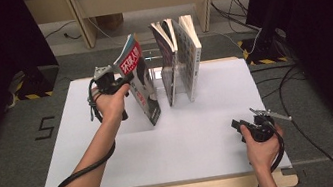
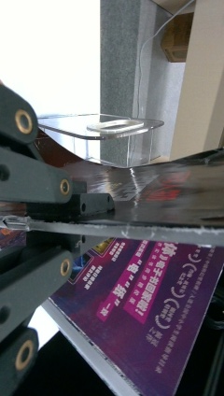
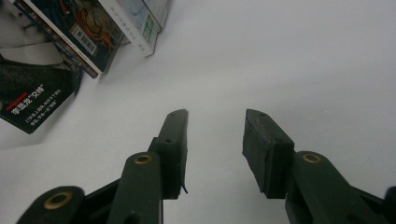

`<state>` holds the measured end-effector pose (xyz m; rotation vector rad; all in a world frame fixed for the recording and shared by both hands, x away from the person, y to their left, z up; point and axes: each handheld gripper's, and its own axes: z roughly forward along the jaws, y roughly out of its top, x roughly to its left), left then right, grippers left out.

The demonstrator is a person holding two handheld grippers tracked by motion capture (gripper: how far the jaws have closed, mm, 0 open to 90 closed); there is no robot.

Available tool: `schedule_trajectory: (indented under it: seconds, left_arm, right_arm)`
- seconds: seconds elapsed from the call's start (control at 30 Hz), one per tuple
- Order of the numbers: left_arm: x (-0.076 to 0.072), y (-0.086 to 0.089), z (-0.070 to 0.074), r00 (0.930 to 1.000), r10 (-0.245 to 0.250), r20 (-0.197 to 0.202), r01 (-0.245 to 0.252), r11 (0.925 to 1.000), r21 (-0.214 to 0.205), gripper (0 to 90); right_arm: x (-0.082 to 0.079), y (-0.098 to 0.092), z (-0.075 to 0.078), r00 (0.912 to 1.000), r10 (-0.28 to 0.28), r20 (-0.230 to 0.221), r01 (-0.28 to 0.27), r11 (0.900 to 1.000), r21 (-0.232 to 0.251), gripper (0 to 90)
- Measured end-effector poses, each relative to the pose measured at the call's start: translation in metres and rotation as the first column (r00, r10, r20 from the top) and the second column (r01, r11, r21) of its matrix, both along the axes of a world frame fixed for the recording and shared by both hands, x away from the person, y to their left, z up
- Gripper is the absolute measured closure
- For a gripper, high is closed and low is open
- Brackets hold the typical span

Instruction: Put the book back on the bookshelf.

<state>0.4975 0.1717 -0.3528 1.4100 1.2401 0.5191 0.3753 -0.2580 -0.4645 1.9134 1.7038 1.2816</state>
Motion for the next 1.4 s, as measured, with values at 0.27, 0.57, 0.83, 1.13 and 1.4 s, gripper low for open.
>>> schedule_trajectory:
  seconds: [0.27,0.57,0.83,1.13,1.4]
  left_arm:
    - [0.000,0.000,0.010,0.9991,-0.027,0.032,0.026,0.9984,0.051,86.6]
    - [0.008,0.001,0.026,0.9975,-0.024,0.067,0.019,0.9971,0.074,86.7]
    - [0.019,0.009,0.041,0.9926,0.029,0.118,-0.036,0.9976,0.058,86.7]
    - [0.040,0.002,0.044,0.9862,0.027,0.164,-0.047,0.9922,0.116,86.7]
    - [0.054,-0.006,0.045,0.9753,0.039,0.217,-0.063,0.9921,0.108,86.7]
  right_arm:
    - [0.000,-0.001,-0.001,0.9999,-0.009,-0.011,0.009,0.9999,0.009,60.5]
    - [-0.001,-0.007,0.000,0.9998,-0.018,-0.005,0.018,0.9998,0.011,60.5]
    - [-0.003,-0.007,0.006,0.9997,-0.020,0.010,0.020,0.9998,0.000,60.5]
    - [-0.003,-0.009,0.005,0.9997,-0.023,0.012,0.023,0.9997,-0.009,60.5]
    - [-0.002,-0.008,0.006,0.9997,-0.023,0.003,0.023,0.9996,-0.019,60.5]
